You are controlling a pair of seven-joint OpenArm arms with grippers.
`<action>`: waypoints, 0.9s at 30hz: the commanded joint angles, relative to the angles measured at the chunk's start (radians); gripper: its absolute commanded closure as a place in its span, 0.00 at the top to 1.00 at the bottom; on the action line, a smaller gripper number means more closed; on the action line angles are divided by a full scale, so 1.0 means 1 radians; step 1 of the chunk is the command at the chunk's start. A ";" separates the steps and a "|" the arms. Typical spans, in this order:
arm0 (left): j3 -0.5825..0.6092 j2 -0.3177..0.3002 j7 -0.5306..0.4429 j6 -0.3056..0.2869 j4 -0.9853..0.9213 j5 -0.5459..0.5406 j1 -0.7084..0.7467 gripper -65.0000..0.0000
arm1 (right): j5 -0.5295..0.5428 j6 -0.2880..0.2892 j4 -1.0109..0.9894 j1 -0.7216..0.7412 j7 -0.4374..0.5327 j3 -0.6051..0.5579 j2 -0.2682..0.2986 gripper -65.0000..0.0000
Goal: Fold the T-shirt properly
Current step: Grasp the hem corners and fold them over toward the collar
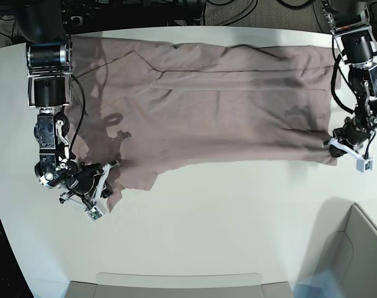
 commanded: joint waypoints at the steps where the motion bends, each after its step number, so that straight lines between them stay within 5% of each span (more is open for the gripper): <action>1: -0.009 -0.023 -0.022 -0.001 0.021 -0.011 -0.012 0.00 | 0.008 0.000 0.042 0.019 0.003 0.008 0.013 0.00; 13: -0.020 -0.024 0.022 -0.001 0.213 -0.009 0.116 0.00 | 0.008 0.001 0.388 -0.176 -0.177 0.140 0.003 0.00; 27: -0.115 -0.018 0.105 -0.001 0.308 -0.011 0.238 0.00 | 0.010 0.001 0.648 -0.441 -0.183 0.229 0.003 0.00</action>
